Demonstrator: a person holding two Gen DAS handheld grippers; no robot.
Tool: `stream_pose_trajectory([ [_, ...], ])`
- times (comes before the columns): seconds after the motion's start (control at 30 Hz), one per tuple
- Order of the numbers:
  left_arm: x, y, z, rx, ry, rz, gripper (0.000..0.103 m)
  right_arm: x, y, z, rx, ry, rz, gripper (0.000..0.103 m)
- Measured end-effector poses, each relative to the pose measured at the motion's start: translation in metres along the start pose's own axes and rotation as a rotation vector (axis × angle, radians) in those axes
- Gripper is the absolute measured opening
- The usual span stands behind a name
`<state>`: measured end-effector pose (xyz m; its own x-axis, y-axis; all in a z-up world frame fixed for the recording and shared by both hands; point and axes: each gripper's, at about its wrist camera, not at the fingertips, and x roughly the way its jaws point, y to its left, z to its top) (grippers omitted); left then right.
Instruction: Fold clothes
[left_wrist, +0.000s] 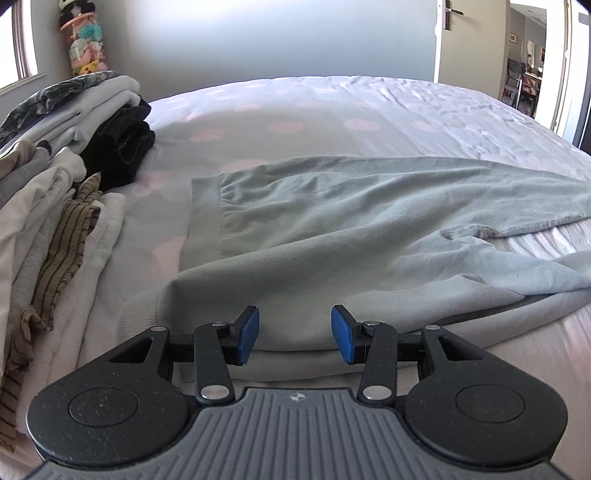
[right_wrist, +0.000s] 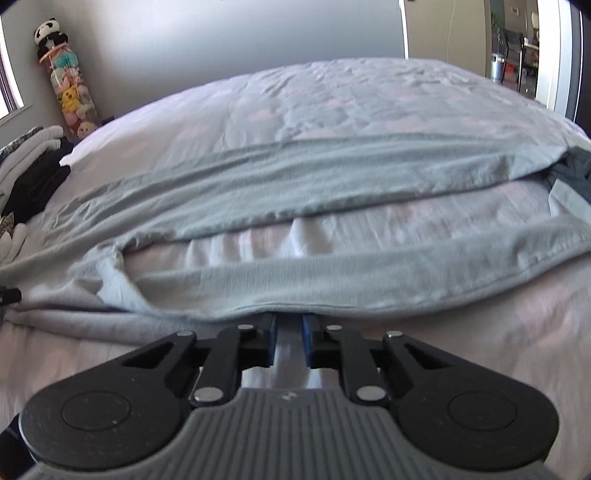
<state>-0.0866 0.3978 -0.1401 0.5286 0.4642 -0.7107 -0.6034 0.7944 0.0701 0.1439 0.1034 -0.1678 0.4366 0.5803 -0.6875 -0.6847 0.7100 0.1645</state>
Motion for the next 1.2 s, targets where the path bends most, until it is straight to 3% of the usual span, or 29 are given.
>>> stream_pose_trajectory([
  [0.47, 0.012, -0.018, 0.000, 0.096, -0.013, -0.038, 0.051, 0.070, -0.018, 0.043, 0.062, -0.021, -0.012, 0.016],
  [0.57, 0.011, -0.019, 0.000, 0.102, -0.025, -0.054, 0.051, 0.072, -0.024, 0.053, 0.070, -0.035, -0.036, 0.017],
  [0.7, 0.007, -0.023, 0.000, 0.125, -0.043, -0.084, 0.051, 0.056, -0.043, 0.062, 0.031, -0.043, -0.048, 0.026],
  [0.87, 0.004, -0.031, -0.001, 0.165, -0.049, -0.089, 0.051, 0.016, -0.090, 0.072, -0.028, -0.040, -0.130, 0.026],
  [1.03, 0.005, -0.033, -0.001, 0.170, -0.045, -0.083, 0.051, -0.018, -0.154, 0.076, -0.031, 0.011, -0.271, 0.026],
  [1.2, 0.008, -0.033, -0.003, 0.178, -0.031, -0.069, 0.051, -0.017, -0.225, 0.057, 0.096, 0.100, -0.388, 0.026],
])
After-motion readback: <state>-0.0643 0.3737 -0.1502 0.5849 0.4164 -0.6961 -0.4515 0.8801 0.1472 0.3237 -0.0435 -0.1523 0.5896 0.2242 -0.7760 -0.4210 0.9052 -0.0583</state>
